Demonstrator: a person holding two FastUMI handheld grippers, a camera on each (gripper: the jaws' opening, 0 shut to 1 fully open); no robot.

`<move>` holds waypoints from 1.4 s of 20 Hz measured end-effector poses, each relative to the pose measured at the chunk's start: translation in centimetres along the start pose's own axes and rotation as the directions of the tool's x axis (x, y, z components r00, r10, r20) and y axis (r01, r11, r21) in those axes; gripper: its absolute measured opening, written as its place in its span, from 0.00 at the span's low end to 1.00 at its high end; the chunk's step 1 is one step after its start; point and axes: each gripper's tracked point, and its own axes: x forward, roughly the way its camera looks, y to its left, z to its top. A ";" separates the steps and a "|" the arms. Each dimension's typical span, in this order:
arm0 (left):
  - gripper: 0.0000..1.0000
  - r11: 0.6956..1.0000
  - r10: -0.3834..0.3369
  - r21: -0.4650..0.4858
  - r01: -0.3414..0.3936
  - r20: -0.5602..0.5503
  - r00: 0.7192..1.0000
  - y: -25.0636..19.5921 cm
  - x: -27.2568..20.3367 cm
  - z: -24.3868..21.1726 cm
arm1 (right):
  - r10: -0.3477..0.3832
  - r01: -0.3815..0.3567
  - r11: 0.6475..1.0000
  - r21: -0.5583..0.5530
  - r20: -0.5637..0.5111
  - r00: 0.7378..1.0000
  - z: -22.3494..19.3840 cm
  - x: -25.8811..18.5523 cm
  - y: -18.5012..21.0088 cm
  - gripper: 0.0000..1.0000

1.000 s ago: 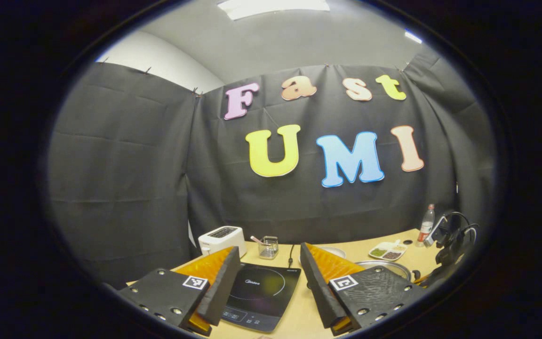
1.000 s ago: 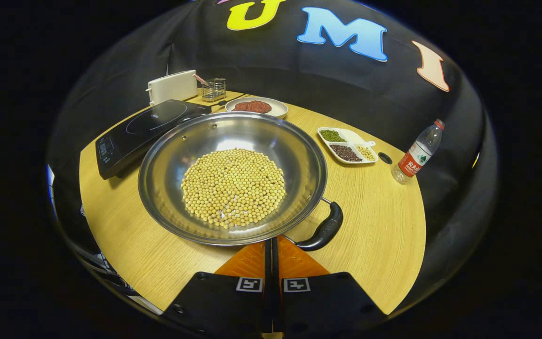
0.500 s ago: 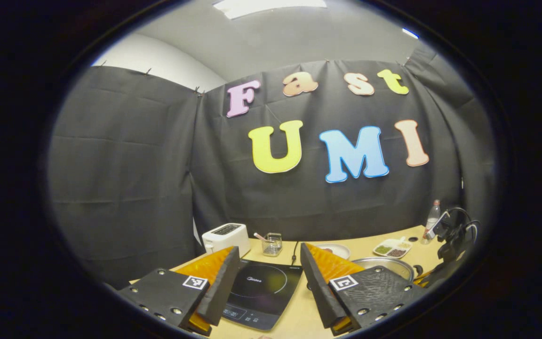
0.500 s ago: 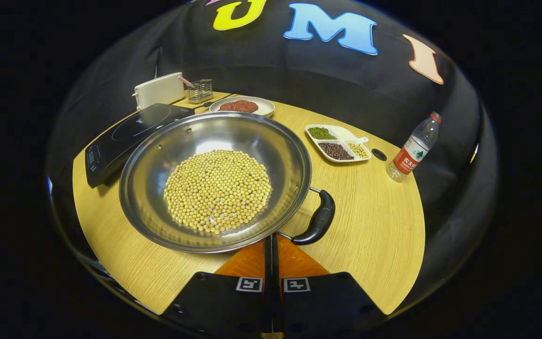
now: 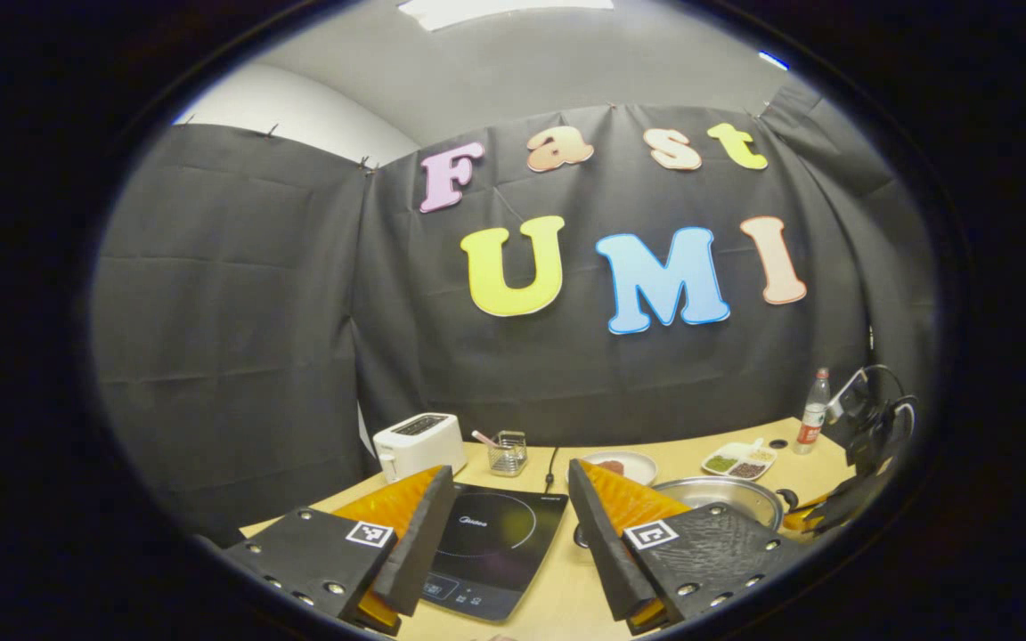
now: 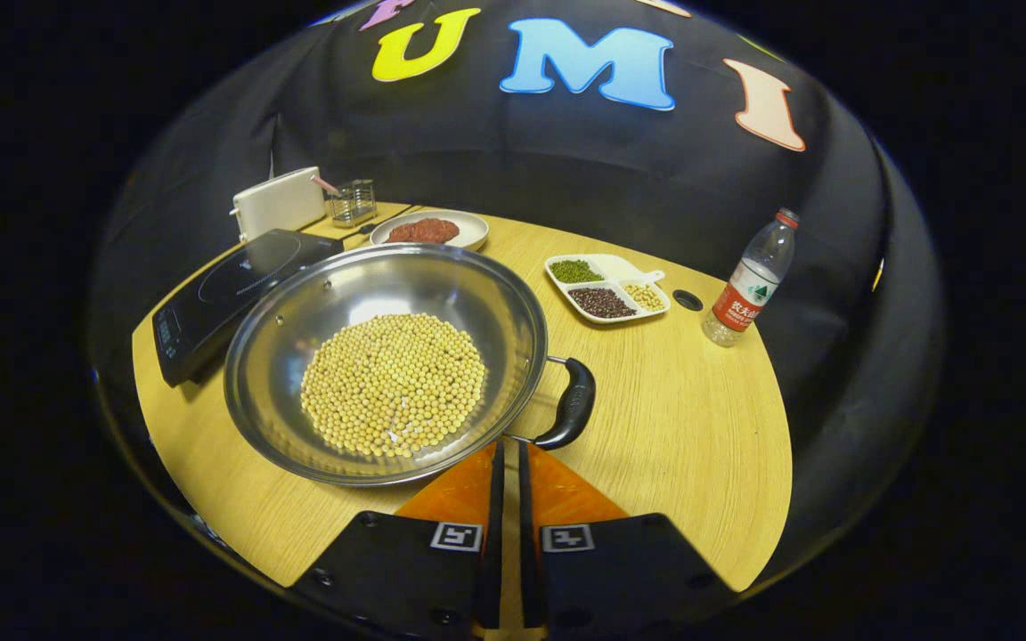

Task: First push the handle of the pot to place it horizontally, then grasp the pot with both hands and set it on the induction cooktop.

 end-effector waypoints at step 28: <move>0.79 0.888 -0.458 -0.115 0.446 -0.319 0.830 -10.7 16.6 -15.0 | -0.220 0.155 0.914 0.374 0.138 0.966 6.0 -0.3 -2.0 0.94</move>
